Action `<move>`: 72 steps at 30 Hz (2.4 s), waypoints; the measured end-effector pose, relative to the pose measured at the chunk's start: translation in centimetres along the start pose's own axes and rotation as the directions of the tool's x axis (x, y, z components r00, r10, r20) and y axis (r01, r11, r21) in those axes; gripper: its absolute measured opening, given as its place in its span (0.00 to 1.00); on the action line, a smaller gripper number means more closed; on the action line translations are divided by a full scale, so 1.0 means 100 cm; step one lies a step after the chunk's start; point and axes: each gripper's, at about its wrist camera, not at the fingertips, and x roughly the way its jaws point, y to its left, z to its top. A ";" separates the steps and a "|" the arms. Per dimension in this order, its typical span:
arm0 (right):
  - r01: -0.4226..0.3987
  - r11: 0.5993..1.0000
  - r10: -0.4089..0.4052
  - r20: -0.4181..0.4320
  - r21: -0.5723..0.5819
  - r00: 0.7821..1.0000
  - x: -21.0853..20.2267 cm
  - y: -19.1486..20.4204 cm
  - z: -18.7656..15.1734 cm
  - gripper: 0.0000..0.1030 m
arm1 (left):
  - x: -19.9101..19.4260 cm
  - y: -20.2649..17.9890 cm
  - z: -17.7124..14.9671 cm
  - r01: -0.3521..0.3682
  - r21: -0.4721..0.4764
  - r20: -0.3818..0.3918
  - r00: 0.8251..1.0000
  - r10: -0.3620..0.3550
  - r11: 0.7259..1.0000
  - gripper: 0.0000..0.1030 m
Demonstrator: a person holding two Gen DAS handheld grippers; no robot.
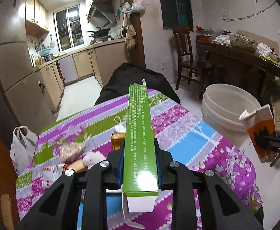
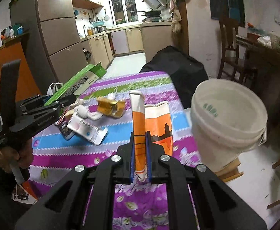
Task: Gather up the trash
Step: 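Carry both boxes over the white bucket and open both grippers to drop them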
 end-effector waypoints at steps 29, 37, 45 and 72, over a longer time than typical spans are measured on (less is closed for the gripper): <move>0.296 0.955 -0.296 0.005 0.001 0.955 0.005 -0.103 0.058 0.08 | 0.073 -0.089 0.073 -0.026 0.189 0.038 0.999 0.019 0.982 0.26; 0.348 0.935 -0.341 -0.103 0.067 0.935 0.028 -0.165 0.079 0.08 | 0.140 -0.140 0.125 0.157 0.233 -0.086 0.986 -0.140 0.960 0.25; 0.353 0.924 -0.310 -0.254 0.145 0.916 0.062 -0.211 0.091 0.08 | 0.203 -0.195 0.166 0.455 0.224 -0.240 0.883 -0.404 0.862 0.25; 0.343 0.865 -0.201 -0.372 0.366 0.906 0.111 -0.274 0.097 0.29 | 0.278 -0.263 0.174 0.496 0.209 -0.330 0.847 -0.416 0.843 0.71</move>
